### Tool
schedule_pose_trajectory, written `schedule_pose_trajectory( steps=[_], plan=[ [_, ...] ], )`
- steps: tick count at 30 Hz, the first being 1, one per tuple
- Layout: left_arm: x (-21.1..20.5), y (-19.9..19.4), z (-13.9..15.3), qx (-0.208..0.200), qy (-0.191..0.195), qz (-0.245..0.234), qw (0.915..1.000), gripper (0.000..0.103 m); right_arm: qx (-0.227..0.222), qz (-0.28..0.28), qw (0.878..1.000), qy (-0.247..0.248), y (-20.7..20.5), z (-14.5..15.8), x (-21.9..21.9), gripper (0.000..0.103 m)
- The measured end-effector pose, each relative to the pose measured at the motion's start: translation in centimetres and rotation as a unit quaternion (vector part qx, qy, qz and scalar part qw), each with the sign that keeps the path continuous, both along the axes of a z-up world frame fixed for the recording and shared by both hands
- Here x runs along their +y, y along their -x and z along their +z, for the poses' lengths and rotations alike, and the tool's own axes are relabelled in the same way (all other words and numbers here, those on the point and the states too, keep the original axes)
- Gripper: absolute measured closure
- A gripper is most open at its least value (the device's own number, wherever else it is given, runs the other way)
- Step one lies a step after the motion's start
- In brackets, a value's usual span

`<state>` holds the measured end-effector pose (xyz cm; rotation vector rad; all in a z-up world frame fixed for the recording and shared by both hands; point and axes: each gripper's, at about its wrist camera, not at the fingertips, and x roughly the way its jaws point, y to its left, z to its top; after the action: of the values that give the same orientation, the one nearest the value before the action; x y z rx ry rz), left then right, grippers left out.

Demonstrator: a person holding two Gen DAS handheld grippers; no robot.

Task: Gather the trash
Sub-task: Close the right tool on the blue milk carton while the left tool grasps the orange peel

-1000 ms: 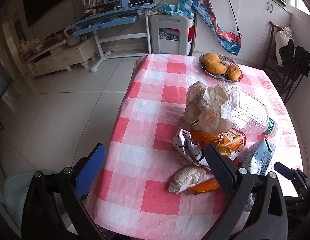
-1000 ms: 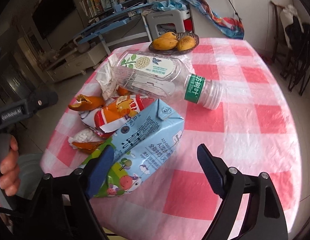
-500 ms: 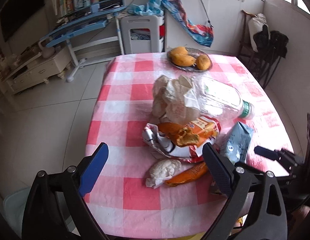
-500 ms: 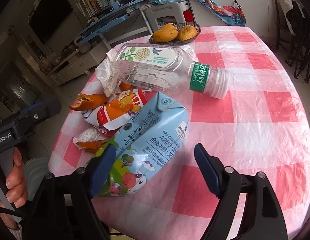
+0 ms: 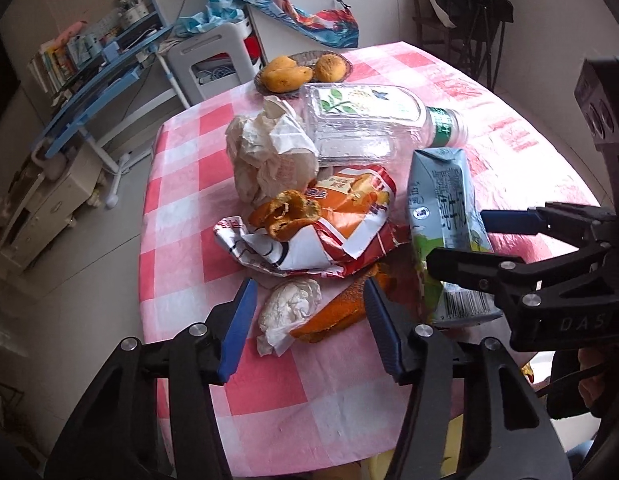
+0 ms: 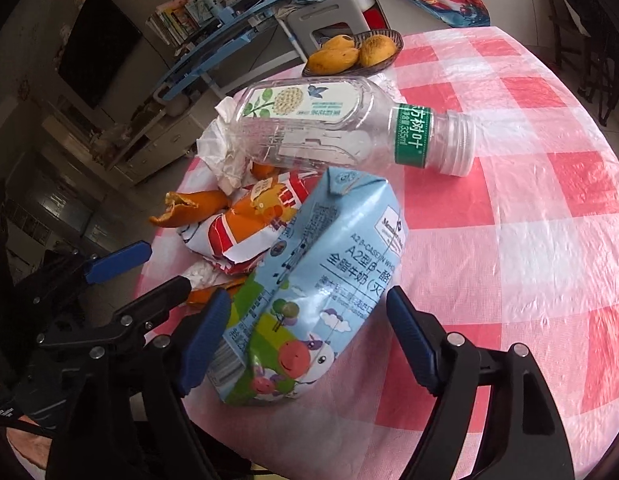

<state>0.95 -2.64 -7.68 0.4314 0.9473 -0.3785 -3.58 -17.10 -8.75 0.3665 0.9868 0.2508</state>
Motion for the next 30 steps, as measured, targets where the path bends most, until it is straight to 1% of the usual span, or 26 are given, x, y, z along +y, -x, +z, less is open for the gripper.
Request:
schedule_pose_trajectory(
  steps=[1, 3, 5, 7, 9, 10, 11, 12, 13, 14, 15, 16, 19, 21, 22, 28, 30],
  plan=[
    [-0.3, 0.1, -0.3, 0.005, -0.003, -0.008, 0.9999, 0.056, -0.003, 0.001, 1.0, 0.014, 0.1, 0.3, -0.1, 0.029],
    [-1.0, 0.4, -0.8, 0.013, -0.01, -0.024, 0.9996, 0.059, -0.006, 0.009, 1.0, 0.023, 0.4, 0.6, -0.8, 0.037],
    [-1.5, 0.8, -1.2, 0.02, -0.015, -0.039, 0.9989, 0.059, -0.008, 0.012, 0.999, 0.033, 0.7, 0.8, -1.7, 0.038],
    [-2.0, 1.2, -1.8, 0.023, -0.027, -0.047, 0.9982, 0.059, -0.008, 0.009, 0.999, 0.031, 1.1, 1.0, -2.7, 0.038],
    [-2.4, 1.3, -2.5, 0.027, -0.047, -0.046, 0.9975, 0.059, -0.008, -0.003, 1.0, 0.007, 1.1, 0.7, -3.5, 0.039],
    [-2.4, 1.2, -2.9, 0.032, -0.053, -0.042, 0.9972, 0.059, -0.006, -0.007, 1.0, -0.025, 1.0, 0.5, -3.9, 0.039],
    [-2.4, 1.2, -3.2, 0.037, -0.054, -0.04, 0.997, 0.059, -0.001, -0.009, 0.999, -0.052, 0.9, 0.2, -4.0, 0.039],
    [-2.4, 1.2, -3.1, 0.037, -0.048, -0.038, 0.9974, 0.06, 0.002, -0.01, 0.998, -0.068, 0.7, 0.0, -3.8, 0.038],
    [-2.3, 1.2, -3.1, 0.044, -0.041, -0.037, 0.9975, 0.064, 0.003, -0.012, 0.997, -0.071, 0.5, -0.1, -3.5, 0.037],
    [-2.1, 1.2, -3.0, 0.051, -0.03, -0.036, 0.9976, 0.066, 0.003, -0.014, 0.998, -0.067, 0.3, 0.0, -3.0, 0.034],
    [-1.9, 1.2, -3.0, 0.057, -0.023, -0.034, 0.9975, 0.071, 0.001, -0.015, 0.998, -0.064, 0.1, 0.0, -2.5, 0.031],
    [-1.7, 1.2, -2.9, 0.062, -0.018, -0.031, 0.9974, 0.075, 0.0, -0.016, 0.998, -0.064, -0.1, 0.0, -2.1, 0.03],
    [-1.2, 1.1, -2.7, 0.074, -0.004, -0.024, 0.997, 0.078, 0.003, -0.019, 0.998, -0.052, -0.6, -0.2, -0.7, 0.024],
    [-1.0, 1.2, -2.6, 0.078, 0.002, -0.024, 0.9967, 0.079, 0.012, -0.021, 0.999, -0.031, -0.9, -0.5, -0.1, 0.024],
    [-1.0, 1.2, -2.6, 0.079, 0.003, -0.025, 0.9966, 0.079, 0.012, -0.022, 0.999, -0.029, -1.1, -0.8, -0.1, 0.023],
    [-1.2, 0.6, -2.8, 0.078, -0.003, -0.027, 0.9966, 0.079, 0.004, -0.01, 1.0, 0.006, -0.8, -0.3, -0.5, 0.023],
    [-1.6, 0.6, -2.9, 0.075, -0.008, -0.027, 0.9968, 0.079, 0.0, 0.003, 1.0, 0.018, -0.5, 0.0, -0.8, 0.028]
  ],
)
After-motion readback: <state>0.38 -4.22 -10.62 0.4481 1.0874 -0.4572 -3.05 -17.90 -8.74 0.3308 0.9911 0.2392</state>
